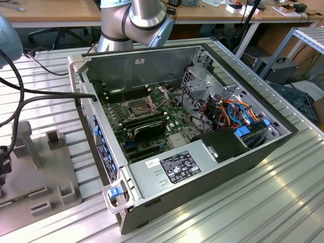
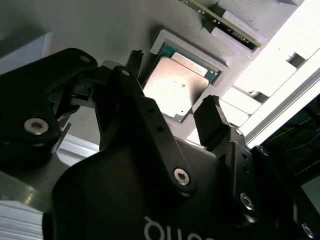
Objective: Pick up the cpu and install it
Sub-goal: 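Pick up the cpu and move it towards the insertion slot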
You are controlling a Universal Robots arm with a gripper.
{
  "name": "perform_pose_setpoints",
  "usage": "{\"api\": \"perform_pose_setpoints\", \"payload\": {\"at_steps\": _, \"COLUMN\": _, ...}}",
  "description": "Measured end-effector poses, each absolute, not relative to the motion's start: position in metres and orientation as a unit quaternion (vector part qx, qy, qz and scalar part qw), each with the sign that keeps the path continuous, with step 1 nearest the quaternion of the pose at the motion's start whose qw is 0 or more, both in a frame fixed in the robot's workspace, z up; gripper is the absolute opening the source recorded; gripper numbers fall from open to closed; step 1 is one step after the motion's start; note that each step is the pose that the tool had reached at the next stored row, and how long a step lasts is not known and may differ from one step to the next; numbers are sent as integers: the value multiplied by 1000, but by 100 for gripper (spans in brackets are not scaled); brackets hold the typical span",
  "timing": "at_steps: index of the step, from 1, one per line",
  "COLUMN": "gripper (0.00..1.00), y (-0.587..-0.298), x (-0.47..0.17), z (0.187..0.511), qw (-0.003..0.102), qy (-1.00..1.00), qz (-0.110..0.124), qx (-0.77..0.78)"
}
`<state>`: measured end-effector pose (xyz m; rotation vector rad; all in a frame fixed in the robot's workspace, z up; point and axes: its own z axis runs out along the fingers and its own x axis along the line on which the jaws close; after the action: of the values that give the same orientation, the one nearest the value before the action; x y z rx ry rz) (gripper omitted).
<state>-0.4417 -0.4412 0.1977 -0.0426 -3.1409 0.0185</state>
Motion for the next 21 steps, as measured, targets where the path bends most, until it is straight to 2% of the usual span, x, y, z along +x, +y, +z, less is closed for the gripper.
{"api": "perform_pose_setpoints", "payload": {"at_steps": 21, "gripper": 69, "y": -439, "x": -444, "z": 192, "qw": 0, "qy": -1000, "qz": 6, "qx": 4}}
